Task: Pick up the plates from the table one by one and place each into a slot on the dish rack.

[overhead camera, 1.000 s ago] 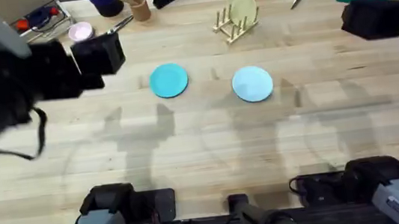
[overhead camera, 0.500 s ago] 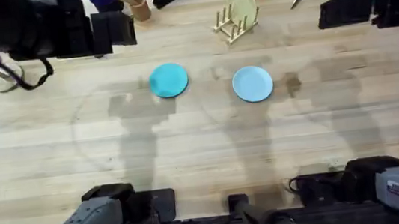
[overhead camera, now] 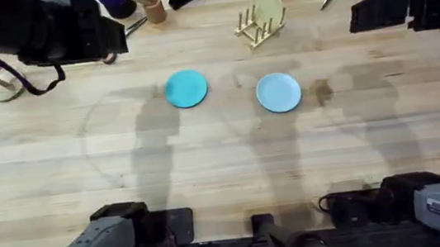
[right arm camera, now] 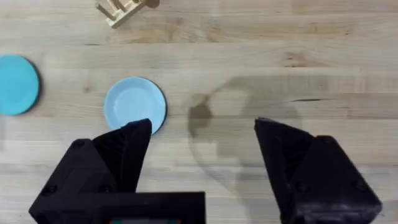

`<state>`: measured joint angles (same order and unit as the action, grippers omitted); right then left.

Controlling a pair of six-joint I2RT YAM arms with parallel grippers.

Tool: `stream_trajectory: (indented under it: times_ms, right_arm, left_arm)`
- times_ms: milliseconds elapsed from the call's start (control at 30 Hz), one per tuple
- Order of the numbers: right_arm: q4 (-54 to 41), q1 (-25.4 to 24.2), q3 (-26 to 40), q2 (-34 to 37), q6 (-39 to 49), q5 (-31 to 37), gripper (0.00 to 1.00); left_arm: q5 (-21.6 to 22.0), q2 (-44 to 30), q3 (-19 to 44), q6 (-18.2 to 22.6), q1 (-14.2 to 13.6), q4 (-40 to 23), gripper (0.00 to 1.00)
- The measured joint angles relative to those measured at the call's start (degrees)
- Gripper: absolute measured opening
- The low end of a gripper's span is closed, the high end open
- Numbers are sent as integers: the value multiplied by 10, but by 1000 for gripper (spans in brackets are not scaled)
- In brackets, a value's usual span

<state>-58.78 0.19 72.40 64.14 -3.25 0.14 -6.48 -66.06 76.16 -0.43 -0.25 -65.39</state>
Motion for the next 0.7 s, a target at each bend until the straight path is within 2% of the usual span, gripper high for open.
stream_trajectory:
  times_ms: [67, 167, 400, 500, 700]
  right_arm:
    - [0, 0, 0, 0, 0, 0, 996]
    - [-1, 0, 0, 0, 0, 0, 996]
    - [-7, 0, 0, 0, 0, 0, 996]
    - [-12, 0, 0, 0, 0, 0, 996]
    - [-13, 0, 0, 0, 0, -15, 996]
  left_arm:
    - [-27, -3, 0, 1, 4, -1, 44]
    - [-90, -20, 2, 18, 25, -5, 42]
    - [-272, -97, 3, 104, 117, -36, 42]
    - [-332, -130, 3, 143, 147, -47, 42]
    - [-417, -194, -10, 210, 172, -33, 42]
